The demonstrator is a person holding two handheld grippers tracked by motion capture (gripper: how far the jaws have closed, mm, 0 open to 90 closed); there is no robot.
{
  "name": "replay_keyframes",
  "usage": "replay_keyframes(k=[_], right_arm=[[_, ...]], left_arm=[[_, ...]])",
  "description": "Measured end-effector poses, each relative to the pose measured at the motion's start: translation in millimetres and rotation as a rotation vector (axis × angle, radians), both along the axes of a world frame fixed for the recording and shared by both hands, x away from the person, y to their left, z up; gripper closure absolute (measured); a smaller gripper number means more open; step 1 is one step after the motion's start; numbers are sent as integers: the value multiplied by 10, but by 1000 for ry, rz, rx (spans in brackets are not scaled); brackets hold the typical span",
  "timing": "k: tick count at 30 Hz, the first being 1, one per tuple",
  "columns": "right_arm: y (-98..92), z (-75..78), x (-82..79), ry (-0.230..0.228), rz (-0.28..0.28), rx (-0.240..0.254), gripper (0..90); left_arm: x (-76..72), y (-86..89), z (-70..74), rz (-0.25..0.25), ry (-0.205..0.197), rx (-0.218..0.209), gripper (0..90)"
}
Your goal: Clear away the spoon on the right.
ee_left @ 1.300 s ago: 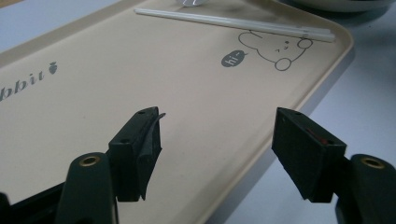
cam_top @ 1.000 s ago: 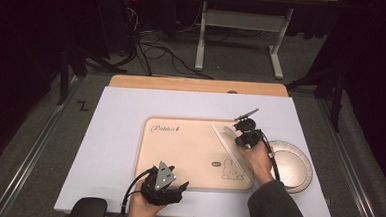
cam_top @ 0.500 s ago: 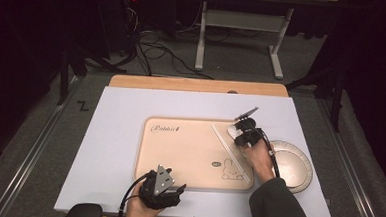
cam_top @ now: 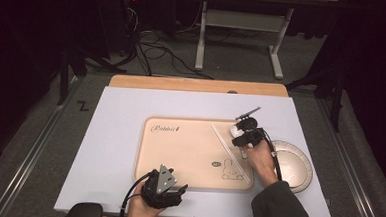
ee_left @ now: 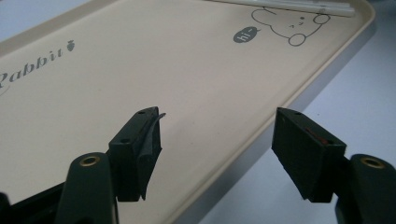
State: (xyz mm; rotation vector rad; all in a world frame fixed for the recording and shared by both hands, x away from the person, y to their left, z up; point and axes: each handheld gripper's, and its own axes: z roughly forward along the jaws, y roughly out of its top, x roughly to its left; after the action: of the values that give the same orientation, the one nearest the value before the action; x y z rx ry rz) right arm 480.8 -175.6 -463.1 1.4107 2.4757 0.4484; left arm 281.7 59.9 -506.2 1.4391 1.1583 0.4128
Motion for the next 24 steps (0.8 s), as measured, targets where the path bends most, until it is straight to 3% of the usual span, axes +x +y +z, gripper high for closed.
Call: replay_keyframes(k=[7, 11, 12, 19, 24], right_arm=[[-11, 135, -143, -32, 45, 51, 526], [-11, 177, -265, -38, 80, 106, 519], [2, 181, -289, -38, 85, 104, 519], [27, 261, -493, -76, 133, 149, 503], [-52, 291, -597, -68, 110, 203, 469]], left_arm=[[30, -23, -2, -9, 4, -6, 331], [48, -36, -4, -15, 4, -7, 331], [53, -33, -5, -20, 8, 5, 331], [70, -61, -4, -24, 6, -12, 330], [82, -77, -10, -28, 9, -8, 330]])
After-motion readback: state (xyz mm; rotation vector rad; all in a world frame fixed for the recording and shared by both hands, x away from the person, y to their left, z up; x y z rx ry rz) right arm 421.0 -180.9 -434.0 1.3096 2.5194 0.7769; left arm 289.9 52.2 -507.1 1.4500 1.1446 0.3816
